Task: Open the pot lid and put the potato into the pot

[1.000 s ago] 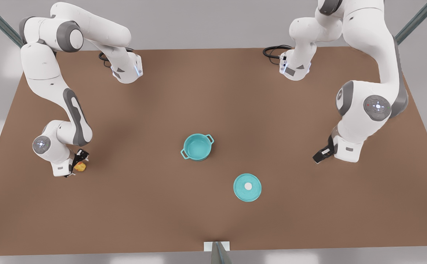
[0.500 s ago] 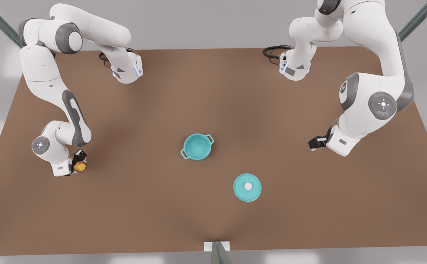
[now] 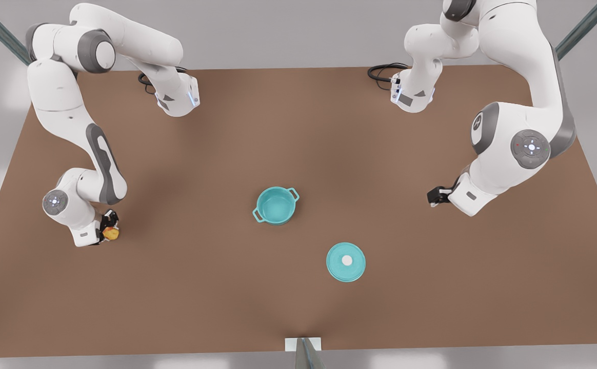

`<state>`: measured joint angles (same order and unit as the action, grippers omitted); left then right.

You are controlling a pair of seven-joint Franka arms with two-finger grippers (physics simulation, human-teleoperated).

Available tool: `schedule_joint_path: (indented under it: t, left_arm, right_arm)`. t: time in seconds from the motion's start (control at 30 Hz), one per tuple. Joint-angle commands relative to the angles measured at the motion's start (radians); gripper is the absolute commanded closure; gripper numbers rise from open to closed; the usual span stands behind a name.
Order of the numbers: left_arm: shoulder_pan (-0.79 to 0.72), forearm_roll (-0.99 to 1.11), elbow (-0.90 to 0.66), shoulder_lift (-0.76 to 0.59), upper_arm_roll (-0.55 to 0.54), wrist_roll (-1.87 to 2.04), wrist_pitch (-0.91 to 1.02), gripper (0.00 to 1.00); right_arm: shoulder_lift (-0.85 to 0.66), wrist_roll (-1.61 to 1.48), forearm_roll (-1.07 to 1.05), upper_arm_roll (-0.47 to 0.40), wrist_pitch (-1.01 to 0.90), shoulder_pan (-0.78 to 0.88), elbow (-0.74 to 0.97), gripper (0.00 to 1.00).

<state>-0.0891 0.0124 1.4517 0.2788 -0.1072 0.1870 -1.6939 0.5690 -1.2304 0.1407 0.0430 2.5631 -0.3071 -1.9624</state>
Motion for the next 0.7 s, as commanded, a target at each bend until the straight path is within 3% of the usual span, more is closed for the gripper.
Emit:
schedule_joint_path:
  t: [0.0,0.17,0.4,0.67]
  left_arm:
    - [0.0,0.001,-0.001,-0.001,0.0,-0.104,0.002,0.0]
    - [0.003,-0.002,-0.001,-0.001,0.0,-0.107,0.002,0.0]
    - [0.003,-0.003,-0.001,0.0,0.0,-0.107,0.002,0.0]
    - [0.005,-0.005,-0.001,0.0,0.001,-0.107,0.0,0.0]
  right_arm:
    - [-0.029,-0.061,-0.001,0.017,-0.047,0.002,0.0,0.47]
    - [-0.141,-0.054,-0.044,0.129,-0.187,0.009,0.013,0.48]
    - [-0.202,0.227,-0.041,0.38,-0.281,0.011,0.033,0.48]
    - [-0.198,0.721,-0.044,0.405,-0.354,0.309,0.106,0.48]
